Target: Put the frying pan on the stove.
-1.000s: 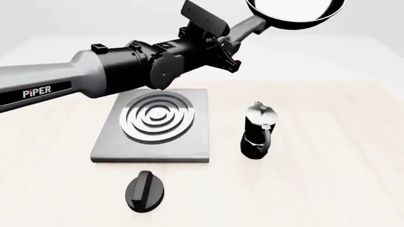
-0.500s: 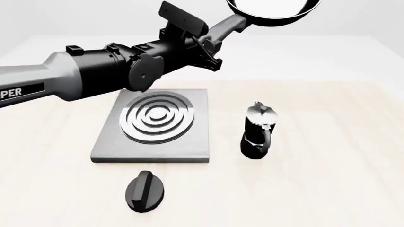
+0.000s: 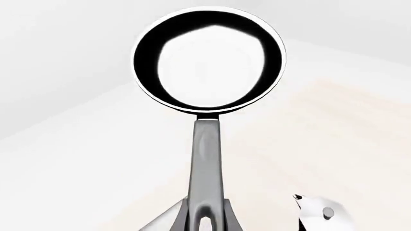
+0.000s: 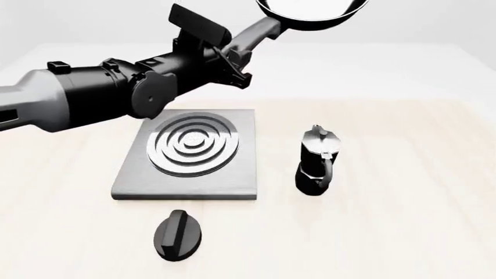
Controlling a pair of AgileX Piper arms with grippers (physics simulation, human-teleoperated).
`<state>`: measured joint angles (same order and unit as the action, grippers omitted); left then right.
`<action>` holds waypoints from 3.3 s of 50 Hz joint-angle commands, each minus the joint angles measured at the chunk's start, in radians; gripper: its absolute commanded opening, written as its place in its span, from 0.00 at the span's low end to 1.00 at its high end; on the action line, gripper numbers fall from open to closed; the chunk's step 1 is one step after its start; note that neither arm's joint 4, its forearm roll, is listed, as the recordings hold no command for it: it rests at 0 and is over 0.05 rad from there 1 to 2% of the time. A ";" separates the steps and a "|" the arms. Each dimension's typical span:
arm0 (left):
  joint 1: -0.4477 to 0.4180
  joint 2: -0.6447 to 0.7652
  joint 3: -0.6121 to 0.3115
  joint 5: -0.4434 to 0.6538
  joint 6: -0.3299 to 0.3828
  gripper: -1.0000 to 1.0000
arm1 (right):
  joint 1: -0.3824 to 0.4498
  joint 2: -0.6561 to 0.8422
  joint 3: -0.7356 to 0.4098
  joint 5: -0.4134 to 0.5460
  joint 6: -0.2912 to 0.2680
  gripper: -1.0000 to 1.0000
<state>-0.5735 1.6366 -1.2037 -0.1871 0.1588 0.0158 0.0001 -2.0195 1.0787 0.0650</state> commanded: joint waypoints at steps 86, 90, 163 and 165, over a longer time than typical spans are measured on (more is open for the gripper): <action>0.157 -0.422 0.476 -0.062 0.004 0.00 | -0.004 0.000 0.029 -0.011 0.000 1.00; 0.161 -0.443 0.498 -0.057 0.005 0.00 | -0.004 0.000 0.030 -0.012 -0.001 1.00; 0.251 -0.879 0.773 0.180 -0.006 0.00 | -0.004 0.000 0.064 -0.034 -0.012 1.00; 0.245 -0.888 0.776 0.189 -0.007 0.00 | -0.002 0.000 0.064 -0.034 -0.015 1.00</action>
<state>-0.3269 0.7978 -0.4225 -0.0169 0.1459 0.0121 0.0000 -1.9565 1.0452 0.0545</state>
